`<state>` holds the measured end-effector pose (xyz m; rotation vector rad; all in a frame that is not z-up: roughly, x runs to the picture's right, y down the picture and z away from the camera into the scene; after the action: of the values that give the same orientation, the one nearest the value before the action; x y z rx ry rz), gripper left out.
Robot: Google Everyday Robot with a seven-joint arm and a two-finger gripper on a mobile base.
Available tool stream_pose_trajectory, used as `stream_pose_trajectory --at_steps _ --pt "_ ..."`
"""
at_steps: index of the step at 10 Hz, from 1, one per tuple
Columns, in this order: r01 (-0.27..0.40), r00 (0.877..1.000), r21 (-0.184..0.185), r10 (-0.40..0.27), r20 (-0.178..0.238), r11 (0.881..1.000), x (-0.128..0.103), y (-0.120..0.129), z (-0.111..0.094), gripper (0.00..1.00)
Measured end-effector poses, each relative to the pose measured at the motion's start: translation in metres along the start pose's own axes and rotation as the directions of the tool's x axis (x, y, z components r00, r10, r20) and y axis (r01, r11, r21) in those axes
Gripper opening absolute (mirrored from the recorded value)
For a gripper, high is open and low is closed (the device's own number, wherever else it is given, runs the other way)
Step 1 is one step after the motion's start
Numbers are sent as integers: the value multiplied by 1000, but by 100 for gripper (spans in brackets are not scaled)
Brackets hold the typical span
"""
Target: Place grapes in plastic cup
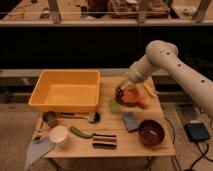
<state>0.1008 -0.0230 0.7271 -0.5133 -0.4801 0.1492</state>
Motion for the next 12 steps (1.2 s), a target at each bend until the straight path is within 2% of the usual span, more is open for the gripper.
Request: stream_pose_trajectory --at_steps 9,10,12 --pt "30 999 -31 -29 38 999 -6 -12 25 9" --pt "33 999 -35 -32 39 999 -8 -14 28 11" --pt "29 999 -42 -28 34 999 -8 -15 33 26"
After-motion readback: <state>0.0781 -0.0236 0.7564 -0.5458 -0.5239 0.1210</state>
